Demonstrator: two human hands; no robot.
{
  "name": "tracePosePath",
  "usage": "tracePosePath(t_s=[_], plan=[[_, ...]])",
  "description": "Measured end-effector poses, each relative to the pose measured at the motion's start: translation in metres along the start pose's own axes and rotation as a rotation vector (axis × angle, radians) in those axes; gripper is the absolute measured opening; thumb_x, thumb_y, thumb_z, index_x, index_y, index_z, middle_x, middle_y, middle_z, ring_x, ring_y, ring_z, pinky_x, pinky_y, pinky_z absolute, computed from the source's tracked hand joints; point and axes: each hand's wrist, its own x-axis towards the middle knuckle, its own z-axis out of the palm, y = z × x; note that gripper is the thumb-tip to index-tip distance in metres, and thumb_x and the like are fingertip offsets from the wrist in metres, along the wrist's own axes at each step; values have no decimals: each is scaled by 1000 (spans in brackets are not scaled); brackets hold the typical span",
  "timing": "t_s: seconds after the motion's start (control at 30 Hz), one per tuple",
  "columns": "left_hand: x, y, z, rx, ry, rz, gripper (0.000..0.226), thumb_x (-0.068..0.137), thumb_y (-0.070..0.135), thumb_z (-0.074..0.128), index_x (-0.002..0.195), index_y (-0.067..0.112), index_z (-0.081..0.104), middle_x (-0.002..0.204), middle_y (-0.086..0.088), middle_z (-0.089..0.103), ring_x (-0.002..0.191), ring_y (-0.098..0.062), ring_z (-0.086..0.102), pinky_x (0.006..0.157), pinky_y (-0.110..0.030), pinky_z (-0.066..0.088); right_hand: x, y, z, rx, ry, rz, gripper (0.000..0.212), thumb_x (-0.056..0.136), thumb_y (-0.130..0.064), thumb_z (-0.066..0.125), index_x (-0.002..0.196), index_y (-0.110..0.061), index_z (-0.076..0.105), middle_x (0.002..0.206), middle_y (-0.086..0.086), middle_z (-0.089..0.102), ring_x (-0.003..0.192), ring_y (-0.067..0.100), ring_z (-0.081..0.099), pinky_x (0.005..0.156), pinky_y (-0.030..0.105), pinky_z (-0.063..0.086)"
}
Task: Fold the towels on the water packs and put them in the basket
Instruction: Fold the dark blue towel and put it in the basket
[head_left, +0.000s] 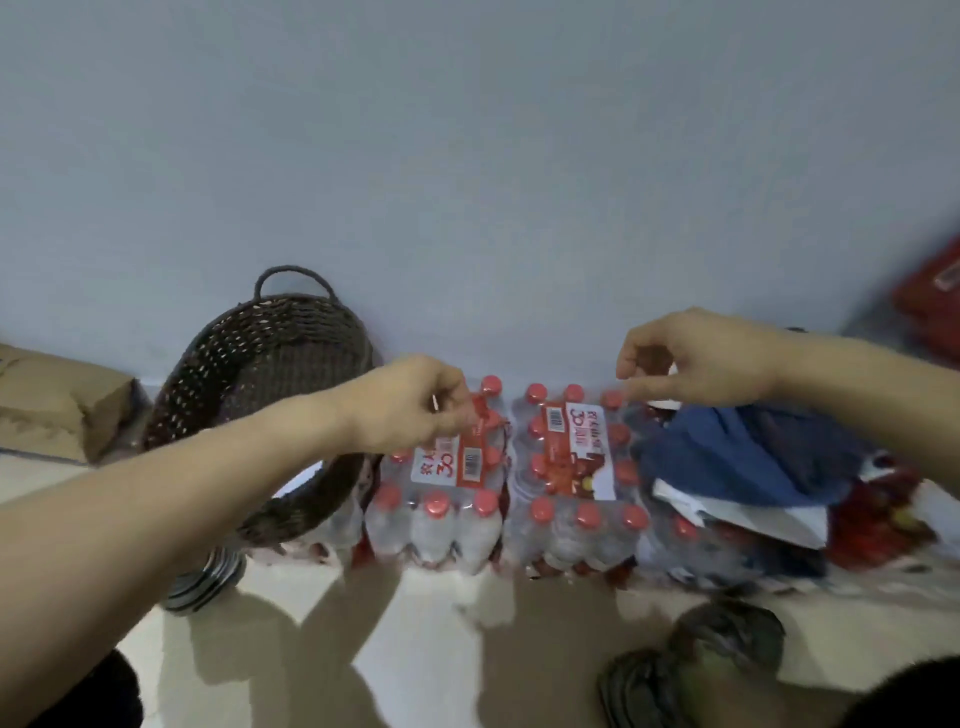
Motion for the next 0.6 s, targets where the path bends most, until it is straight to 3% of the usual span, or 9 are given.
tracePosePath(t_s=[0.07, 0.2, 0.3, 0.37, 0.47, 0.53, 0.6], plan=[[29, 32, 29, -11, 19, 47, 15, 88, 28, 69, 80, 16, 66, 67, 10, 64, 55, 2, 53, 55, -8, 40, -27, 46, 3, -21, 38, 127, 20, 85, -46, 68, 89, -27, 66, 82, -11, 68, 77, 10, 64, 73, 29, 50], [90, 95, 91, -152, 107, 100, 8, 87, 22, 70, 89, 15, 68, 80, 2, 69, 56, 1, 54, 59, -12, 46, -60, 121, 33, -81, 186, 346, 18, 84, -38, 70, 79, -22, 65, 73, -11, 59, 84, 20, 62, 68, 26, 37], [135, 131, 135, -159, 133, 90, 20, 87, 23, 68, 104, 14, 63, 95, -3, 64, 57, -2, 52, 56, -10, 41, -70, 151, 55, 7, 255, 420, 29, 85, -37, 69, 101, -14, 63, 80, -2, 54, 99, 28, 56, 73, 29, 35], [159, 150, 158, -92, 137, 37, 36, 87, 27, 68, 118, 14, 56, 111, -7, 53, 68, -13, 56, 70, -21, 45, -71, 162, 66, 96, 262, 452, 47, 89, -41, 65, 124, -12, 54, 103, 12, 61, 111, 32, 53, 79, 30, 37], [185, 170, 184, -28, 105, 7, 58, 86, 28, 67, 136, 15, 42, 131, -11, 38, 98, -31, 60, 90, -32, 45, -67, 170, 85, 192, 214, 518, 69, 93, -52, 55, 150, -23, 28, 143, 21, 38, 121, 39, 50, 99, 39, 43], [198, 177, 196, -36, 38, 55, 69, 85, 26, 69, 144, 16, 34, 141, -12, 34, 120, -30, 51, 98, -25, 36, -66, 178, 95, 216, 220, 562, 79, 93, -51, 56, 155, -29, 14, 150, 22, 23, 118, 42, 52, 99, 43, 46], [208, 180, 205, -87, -38, 82, 78, 84, 24, 71, 149, 16, 28, 148, -11, 32, 133, -26, 41, 105, -24, 32, -66, 188, 100, 248, 283, 608, 81, 92, -47, 60, 155, -28, 13, 148, 21, 24, 116, 43, 52, 97, 44, 47]])
